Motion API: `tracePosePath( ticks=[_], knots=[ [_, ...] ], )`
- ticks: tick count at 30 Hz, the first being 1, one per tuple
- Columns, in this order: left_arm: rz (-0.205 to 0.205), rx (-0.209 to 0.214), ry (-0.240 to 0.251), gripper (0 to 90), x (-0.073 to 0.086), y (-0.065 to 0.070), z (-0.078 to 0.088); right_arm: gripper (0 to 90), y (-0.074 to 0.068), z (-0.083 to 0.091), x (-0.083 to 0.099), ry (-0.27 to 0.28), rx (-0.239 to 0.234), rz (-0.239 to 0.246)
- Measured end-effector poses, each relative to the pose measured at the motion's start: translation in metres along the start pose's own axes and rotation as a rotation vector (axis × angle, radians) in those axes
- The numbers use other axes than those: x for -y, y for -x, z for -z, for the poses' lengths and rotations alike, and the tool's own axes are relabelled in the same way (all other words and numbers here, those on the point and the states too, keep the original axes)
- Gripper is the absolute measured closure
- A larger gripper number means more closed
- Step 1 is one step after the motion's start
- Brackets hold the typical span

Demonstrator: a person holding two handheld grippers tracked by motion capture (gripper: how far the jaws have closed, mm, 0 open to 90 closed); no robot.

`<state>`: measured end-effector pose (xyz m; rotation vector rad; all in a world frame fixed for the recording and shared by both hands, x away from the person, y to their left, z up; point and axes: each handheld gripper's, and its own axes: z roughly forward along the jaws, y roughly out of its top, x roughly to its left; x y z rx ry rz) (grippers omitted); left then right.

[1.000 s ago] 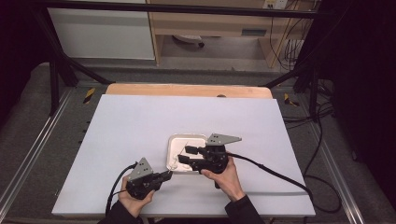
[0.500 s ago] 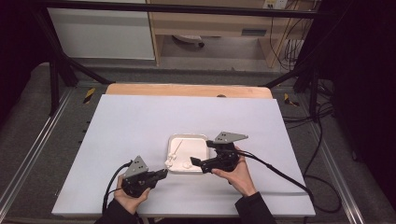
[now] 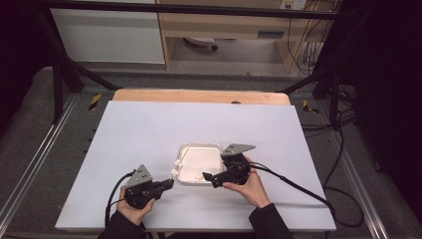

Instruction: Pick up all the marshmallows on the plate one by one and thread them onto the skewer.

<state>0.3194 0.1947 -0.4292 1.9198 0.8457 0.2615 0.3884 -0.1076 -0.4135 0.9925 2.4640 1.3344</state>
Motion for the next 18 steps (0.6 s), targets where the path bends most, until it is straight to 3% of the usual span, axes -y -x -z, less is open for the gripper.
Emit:
tracePosePath(
  ticks=[6, 10, 18],
  knots=[
    [-0.003, 0.001, -0.005, 88.3, 0.0, 0.0, -0.001, 7.3, -0.006, -0.015, -0.001, -0.052, 0.012, 0.032],
    [-0.004, 0.001, -0.006, 88.2, 0.0, 0.0, 0.0, 14.9, -0.006, -0.027, -0.001, -0.05, -0.007, 0.019],
    [-0.006, 0.004, -0.008, 88.2, 0.0, 0.0, -0.001, 30.3, -0.01, -0.045, 0.002, -0.05, -0.025, 0.062]
  ],
)
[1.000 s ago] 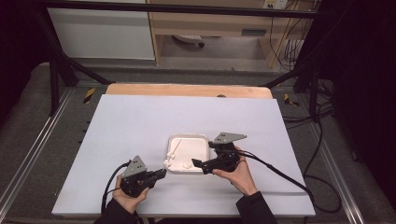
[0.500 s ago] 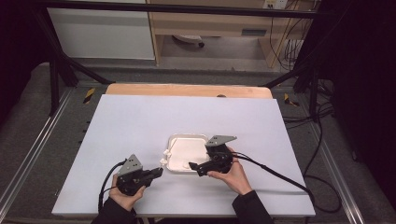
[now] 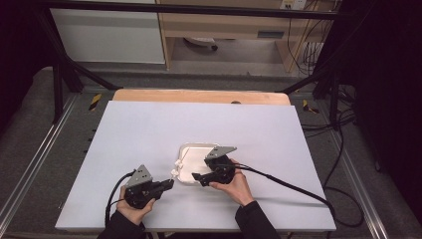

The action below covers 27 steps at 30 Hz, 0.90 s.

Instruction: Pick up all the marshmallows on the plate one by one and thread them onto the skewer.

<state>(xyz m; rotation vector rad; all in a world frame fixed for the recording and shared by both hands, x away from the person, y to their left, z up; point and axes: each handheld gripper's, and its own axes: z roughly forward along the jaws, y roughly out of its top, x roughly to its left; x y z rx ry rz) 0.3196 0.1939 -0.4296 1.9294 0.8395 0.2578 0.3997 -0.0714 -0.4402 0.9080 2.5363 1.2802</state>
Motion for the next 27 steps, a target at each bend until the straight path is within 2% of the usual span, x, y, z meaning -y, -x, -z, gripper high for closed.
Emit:
tracePosePath(
  ticks=[5, 11, 19, 27],
  knots=[
    [0.0, 0.0, 0.0, 88.2, -0.0001, -0.0001, 0.0, 38.3, 0.0, -0.0056, 0.0046, -0.025, 0.013, 0.026],
    [-0.002, 0.0, -0.002, 88.2, -0.0001, 0.0005, -0.0005, 49.1, -0.002, -0.0068, 0.0073, -0.039, 0.001, 0.066],
    [-0.004, 0.0, -0.002, 88.2, -0.0004, 0.0004, -0.0004, 56.2, -0.0017, -0.0091, 0.0091, -0.054, -0.002, 0.081],
    [-0.007, -0.002, -0.004, 88.2, -0.0005, 0.0008, -0.0005, 68.4, -0.0022, -0.0088, 0.0095, -0.054, -0.019, 0.098]
  ],
)
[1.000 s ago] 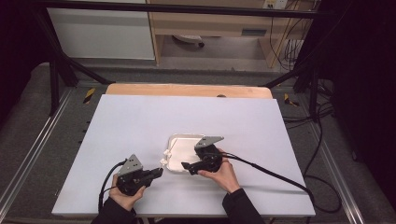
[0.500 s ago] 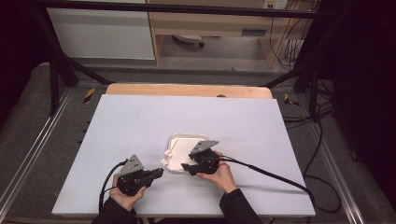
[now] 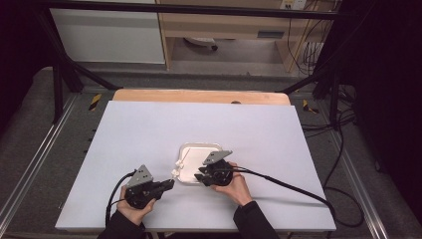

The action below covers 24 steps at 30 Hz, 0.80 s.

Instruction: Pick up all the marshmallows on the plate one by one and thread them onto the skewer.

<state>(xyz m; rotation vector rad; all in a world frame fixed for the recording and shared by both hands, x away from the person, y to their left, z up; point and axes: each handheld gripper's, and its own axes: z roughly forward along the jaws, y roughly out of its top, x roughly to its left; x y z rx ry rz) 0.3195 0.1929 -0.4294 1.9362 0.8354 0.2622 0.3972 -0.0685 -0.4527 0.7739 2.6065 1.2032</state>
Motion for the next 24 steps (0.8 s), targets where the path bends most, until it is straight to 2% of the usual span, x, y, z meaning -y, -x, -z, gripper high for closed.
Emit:
tracePosePath(
  ticks=[5, 12, 24],
  knots=[
    [-0.001, -0.001, 0.002, 88.3, 0.0, 0.0, 0.0, 71.2, 0.0, 0.0, 0.0, 0.003, -0.005, 0.003],
    [-0.002, -0.001, 0.005, 88.2, 0.0, 0.001, 0.0, 73.5, 0.001, 0.002, -0.001, 0.004, -0.008, -0.027],
    [-0.004, 0.001, 0.003, 88.2, 0.0, 0.002, 0.0, 76.1, 0.003, 0.024, -0.014, 0.077, -0.03, -0.062]
  ],
)
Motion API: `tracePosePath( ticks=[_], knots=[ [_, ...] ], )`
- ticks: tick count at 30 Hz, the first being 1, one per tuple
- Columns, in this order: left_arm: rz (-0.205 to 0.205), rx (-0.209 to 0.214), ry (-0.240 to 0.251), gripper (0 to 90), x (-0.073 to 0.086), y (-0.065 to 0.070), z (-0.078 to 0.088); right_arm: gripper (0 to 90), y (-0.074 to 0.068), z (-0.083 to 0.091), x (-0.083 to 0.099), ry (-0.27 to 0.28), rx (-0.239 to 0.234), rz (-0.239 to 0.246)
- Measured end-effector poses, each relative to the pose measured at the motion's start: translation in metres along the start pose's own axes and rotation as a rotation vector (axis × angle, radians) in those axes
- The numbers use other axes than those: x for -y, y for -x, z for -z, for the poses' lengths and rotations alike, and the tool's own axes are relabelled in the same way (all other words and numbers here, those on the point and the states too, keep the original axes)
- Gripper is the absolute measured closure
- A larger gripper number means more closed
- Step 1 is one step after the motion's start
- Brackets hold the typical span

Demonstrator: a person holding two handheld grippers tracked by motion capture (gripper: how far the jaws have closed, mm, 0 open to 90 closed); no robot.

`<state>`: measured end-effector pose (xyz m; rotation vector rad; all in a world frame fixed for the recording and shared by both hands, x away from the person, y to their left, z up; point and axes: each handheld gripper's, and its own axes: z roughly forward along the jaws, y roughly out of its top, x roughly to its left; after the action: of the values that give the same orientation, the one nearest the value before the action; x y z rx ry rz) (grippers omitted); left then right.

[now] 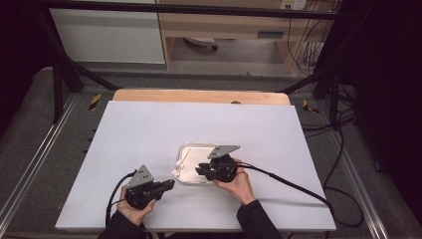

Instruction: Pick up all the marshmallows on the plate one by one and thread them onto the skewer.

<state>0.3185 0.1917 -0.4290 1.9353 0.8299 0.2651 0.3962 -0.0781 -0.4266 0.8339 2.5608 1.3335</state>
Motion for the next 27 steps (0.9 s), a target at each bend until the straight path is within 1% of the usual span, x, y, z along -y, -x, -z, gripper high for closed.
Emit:
tracePosePath(
  ticks=[3, 5, 12, 17, 27],
  knots=[
    [-0.003, 0.002, -0.002, 88.2, 0.0, 0.0, 0.0, 76.4, 0.0, 0.006, -0.003, 0.018, -0.004, 0.003],
    [-0.004, 0.001, -0.001, 88.3, 0.0, 0.0, 0.0, 76.6, -0.001, 0.009, -0.005, 0.026, -0.006, -0.004],
    [-0.006, 0.007, -0.001, 88.3, 0.0, 0.001, -0.001, 77.3, -0.002, 0.024, -0.013, 0.079, -0.023, -0.012],
    [-0.01, 0.01, 0.001, 88.3, 0.0, 0.002, -0.001, 77.6, -0.002, 0.034, -0.017, 0.102, -0.026, -0.017],
    [-0.026, 0.017, 0.002, 88.3, 0.0, 0.004, -0.001, 77.9, -0.001, 0.052, -0.026, 0.173, -0.036, -0.042]
  ],
)
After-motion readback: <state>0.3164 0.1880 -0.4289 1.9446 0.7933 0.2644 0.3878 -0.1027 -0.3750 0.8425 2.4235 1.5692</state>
